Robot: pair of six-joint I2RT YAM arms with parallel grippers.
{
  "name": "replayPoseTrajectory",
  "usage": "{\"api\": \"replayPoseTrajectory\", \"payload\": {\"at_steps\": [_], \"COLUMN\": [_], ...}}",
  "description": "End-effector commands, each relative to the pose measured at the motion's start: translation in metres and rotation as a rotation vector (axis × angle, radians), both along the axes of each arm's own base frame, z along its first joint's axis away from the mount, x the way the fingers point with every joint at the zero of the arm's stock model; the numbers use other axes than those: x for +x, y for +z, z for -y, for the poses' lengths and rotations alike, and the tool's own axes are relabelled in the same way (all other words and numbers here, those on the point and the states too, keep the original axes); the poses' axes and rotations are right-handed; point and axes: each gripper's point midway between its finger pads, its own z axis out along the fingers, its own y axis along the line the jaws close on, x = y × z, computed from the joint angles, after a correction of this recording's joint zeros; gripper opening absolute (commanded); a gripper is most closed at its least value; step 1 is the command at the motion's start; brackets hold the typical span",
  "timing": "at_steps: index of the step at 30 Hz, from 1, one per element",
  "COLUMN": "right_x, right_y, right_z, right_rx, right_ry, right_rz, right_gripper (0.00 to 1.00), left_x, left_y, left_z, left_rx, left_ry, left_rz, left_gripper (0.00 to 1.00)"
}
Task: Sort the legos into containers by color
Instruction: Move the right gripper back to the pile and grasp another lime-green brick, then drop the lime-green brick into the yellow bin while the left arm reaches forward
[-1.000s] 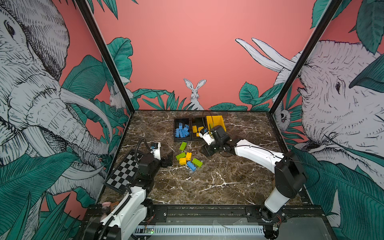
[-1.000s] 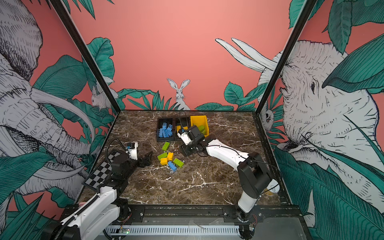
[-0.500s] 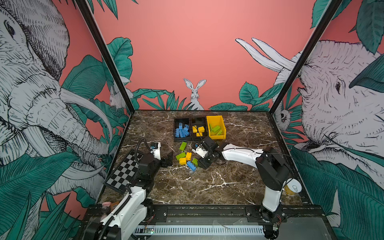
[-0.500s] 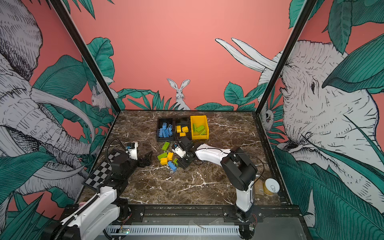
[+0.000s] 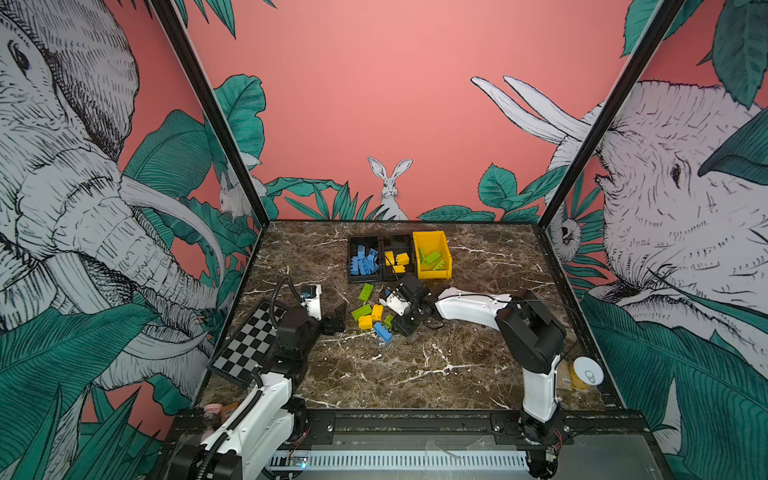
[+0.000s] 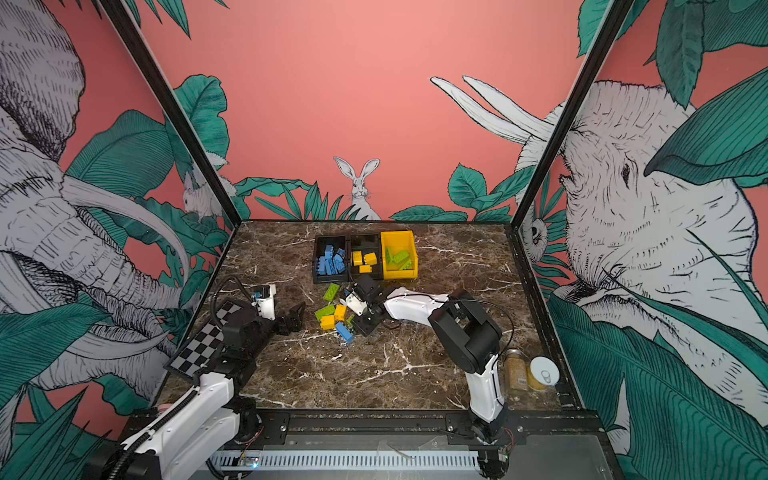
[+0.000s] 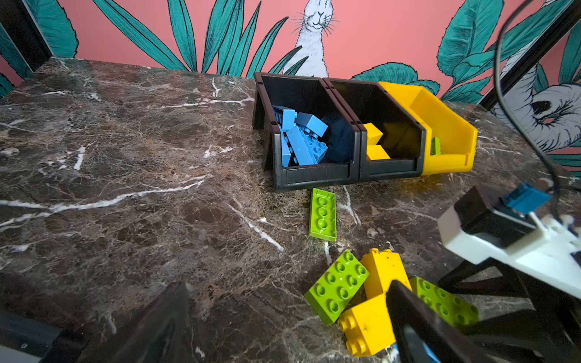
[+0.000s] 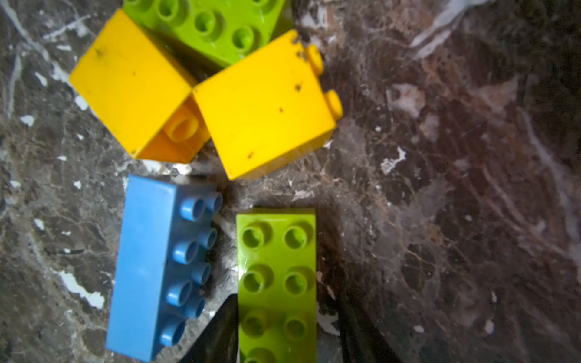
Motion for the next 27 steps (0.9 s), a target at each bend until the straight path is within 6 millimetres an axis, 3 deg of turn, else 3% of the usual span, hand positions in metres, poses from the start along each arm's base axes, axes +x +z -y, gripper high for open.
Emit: {"api": "replayPoseTrajectory", "payload": {"at_steps": [1, 8, 15, 19, 20, 24, 27], "right_x": [0.002, 0.01, 0.024, 0.037, 0.042, 0.079, 0.115], "right_y": [0.001, 0.026, 0.044, 0.054, 0.068, 0.094, 0.1], "right_z": [-0.001, 0.01, 0.061, 0.085, 0.087, 0.102, 0.118], "right_rx": [0.009, 0.118, 0.197, 0.25, 0.289, 0.358, 0.387], "right_ry": [-0.015, -0.109, -0.262, -0.355, -0.371, -0.449, -0.542], "right_rz": [0.018, 0.06, 0.071, 0.1, 0.123, 0.15, 0.163], "right_gripper": [0.43, 0.33, 0.22, 0.19, 0.19, 0.16, 0.16], "left_x": [0.001, 0.006, 0.019, 0.026, 0.026, 0.029, 0.032], "left_y": [0.009, 0.006, 0.007, 0.008, 0.009, 0.008, 0.013], "left_z": [0.002, 0.0, 0.004, 0.011, 0.015, 0.033, 0.05], "left_rx": [-0.005, 0.026, 0.031, 0.149, 0.175, 0.145, 0.17], "left_ry": [-0.009, 0.003, 0.006, 0.046, 0.048, 0.019, -0.014], "left_rz": [0.031, 0.009, -0.052, -0.113, -0.123, -0.154, -0.168], "left_gripper": [0.99, 0.99, 0.99, 0.99, 0.99, 0.99, 0.99]}}
